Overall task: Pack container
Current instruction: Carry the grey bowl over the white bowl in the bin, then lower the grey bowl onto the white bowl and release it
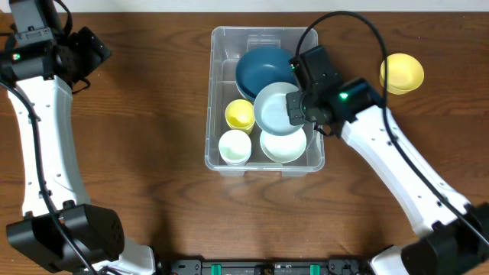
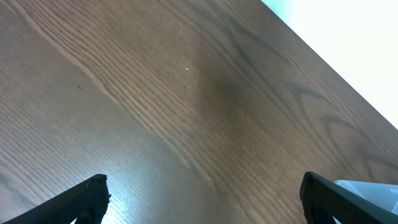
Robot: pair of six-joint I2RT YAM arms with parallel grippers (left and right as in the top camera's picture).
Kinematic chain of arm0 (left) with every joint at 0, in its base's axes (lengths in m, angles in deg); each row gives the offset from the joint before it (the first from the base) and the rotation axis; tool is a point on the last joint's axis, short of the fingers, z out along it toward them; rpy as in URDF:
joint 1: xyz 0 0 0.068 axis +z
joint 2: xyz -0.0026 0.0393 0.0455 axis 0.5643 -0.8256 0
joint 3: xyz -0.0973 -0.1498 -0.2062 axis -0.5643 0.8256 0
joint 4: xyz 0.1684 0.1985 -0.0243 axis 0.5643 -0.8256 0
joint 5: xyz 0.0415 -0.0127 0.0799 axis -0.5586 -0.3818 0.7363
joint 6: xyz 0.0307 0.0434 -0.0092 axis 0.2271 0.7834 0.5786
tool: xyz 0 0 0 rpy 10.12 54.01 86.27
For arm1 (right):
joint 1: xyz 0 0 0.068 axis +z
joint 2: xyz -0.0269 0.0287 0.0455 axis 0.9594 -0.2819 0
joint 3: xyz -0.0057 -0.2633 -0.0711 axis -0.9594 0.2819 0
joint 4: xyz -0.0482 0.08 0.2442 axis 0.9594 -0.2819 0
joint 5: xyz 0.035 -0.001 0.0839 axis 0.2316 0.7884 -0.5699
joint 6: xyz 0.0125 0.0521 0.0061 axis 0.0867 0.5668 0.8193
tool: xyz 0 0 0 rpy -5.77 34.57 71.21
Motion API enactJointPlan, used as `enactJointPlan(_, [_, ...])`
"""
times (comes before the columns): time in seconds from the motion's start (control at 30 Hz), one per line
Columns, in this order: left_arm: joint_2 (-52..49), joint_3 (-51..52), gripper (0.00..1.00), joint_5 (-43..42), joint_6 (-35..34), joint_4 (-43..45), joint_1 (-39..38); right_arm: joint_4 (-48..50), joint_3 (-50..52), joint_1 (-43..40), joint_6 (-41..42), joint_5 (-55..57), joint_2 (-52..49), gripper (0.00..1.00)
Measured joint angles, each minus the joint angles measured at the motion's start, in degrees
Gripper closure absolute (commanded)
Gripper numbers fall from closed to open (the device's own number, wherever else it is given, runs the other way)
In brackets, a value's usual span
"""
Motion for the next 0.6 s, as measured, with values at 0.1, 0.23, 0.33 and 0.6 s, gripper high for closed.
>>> enactJointPlan(0.1, [0.0, 0.02, 0.02, 0.0, 0.0, -0.02, 0.0, -0.72, 0.0, -0.02, 0.04, -0.09, -1.75, 0.99])
enactJointPlan(0.23, [0.0, 0.02, 0.02, 0.0, 0.0, 0.0, 0.0, -2.54, 0.0, 0.0, 0.04, -0.35, -3.06, 0.99])
enactJointPlan(0.33, [0.0, 0.02, 0.02, 0.0, 0.0, 0.0, 0.0, -4.09, 0.0, 0.0, 0.04, -0.52, -3.41, 0.99])
enactJointPlan(0.6, [0.0, 0.02, 0.02, 0.0, 0.0, 0.0, 0.0, -6.43, 0.0, 0.0, 0.2, -0.59, -3.43, 0.99])
